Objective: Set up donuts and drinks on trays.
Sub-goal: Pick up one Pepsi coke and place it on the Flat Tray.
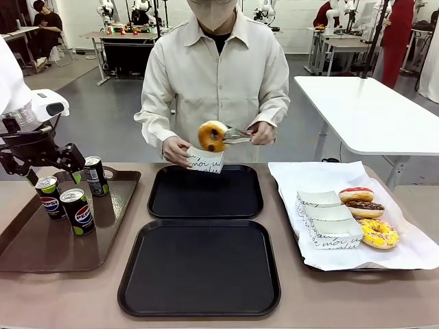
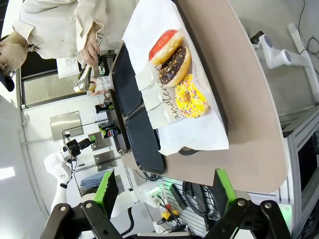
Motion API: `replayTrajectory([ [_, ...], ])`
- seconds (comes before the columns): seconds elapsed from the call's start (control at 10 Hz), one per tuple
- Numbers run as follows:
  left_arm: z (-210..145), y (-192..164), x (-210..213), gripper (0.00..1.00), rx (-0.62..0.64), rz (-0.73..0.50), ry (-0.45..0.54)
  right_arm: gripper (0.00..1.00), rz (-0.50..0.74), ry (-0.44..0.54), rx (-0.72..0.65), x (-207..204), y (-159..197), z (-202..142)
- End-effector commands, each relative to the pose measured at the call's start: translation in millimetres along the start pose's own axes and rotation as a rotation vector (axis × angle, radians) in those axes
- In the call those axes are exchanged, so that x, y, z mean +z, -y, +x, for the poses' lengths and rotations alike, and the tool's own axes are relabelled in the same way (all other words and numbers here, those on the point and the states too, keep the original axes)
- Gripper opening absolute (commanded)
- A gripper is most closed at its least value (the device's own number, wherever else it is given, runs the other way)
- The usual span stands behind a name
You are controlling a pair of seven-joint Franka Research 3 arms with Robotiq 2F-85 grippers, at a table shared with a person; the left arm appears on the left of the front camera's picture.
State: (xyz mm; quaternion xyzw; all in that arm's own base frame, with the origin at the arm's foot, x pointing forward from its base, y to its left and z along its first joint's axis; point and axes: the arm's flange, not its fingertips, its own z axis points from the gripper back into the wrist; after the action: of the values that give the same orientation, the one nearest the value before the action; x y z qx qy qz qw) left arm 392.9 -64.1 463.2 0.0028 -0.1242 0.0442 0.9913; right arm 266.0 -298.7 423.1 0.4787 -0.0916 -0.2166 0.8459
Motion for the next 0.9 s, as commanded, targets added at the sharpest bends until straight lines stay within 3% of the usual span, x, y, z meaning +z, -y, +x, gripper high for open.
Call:
replayTrajectory([
  [0.0,-0.2,0.9,0.1,1.0,-0.002,0.008,0.002,1.0,0.0,-0.013,-0.008,1.5,-0.2,-2.1],
  [0.8,27.8,8.4,-36.8,1.0,-0.009,0.008,-0.117,1.0,0.0,-0.013,-0.008,1.5,-0.2,-2.1],
])
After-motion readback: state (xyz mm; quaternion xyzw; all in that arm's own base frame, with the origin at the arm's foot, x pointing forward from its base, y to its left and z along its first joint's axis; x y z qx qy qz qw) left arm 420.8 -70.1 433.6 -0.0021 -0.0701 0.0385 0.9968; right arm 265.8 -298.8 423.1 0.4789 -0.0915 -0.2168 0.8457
